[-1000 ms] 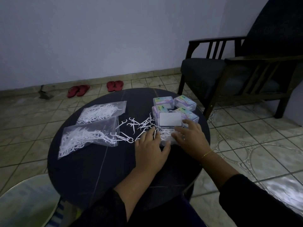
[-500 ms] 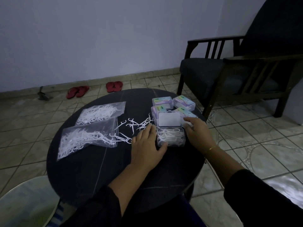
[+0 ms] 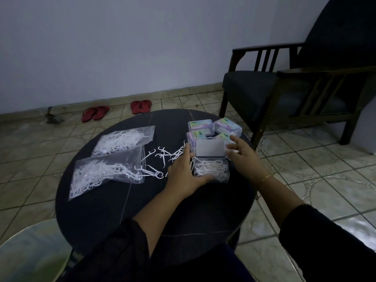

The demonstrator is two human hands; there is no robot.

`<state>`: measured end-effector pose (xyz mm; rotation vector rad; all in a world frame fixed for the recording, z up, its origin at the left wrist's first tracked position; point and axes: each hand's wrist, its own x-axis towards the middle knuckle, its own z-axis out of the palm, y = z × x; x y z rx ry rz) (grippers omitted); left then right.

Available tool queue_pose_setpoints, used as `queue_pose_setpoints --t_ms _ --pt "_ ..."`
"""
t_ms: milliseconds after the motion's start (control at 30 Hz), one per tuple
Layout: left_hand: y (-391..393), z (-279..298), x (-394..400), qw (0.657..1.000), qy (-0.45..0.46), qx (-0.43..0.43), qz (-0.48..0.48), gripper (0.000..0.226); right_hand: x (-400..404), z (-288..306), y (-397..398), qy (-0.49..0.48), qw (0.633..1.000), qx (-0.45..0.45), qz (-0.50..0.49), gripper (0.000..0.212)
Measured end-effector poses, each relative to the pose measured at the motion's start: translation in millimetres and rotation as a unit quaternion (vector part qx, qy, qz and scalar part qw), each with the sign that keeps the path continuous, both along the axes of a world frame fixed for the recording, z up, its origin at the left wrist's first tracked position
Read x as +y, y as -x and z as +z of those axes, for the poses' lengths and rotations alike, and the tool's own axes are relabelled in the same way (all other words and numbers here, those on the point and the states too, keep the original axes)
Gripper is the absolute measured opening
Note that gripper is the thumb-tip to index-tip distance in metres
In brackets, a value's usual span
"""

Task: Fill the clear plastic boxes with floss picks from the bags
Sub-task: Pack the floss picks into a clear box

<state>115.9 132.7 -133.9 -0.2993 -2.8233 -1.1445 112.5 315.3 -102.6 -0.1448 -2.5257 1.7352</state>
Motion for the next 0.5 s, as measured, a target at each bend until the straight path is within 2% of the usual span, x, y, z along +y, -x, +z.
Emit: queue_pose_setpoints --t_ms 267,500 --pt "-1.3 3.0 -0.7 0.999 0.02 0.028 -0.008 0.123 -1.6 -3.0 -4.7 -0.003 0.999 0.033 0.003 0.042" --pt "-5.1 -5.2 -9.5 0.999 0.047 0.011 -0.005 0.122 -6.0 -2.4 -4.1 -0.056 0.997 0.056 0.007 0.052"
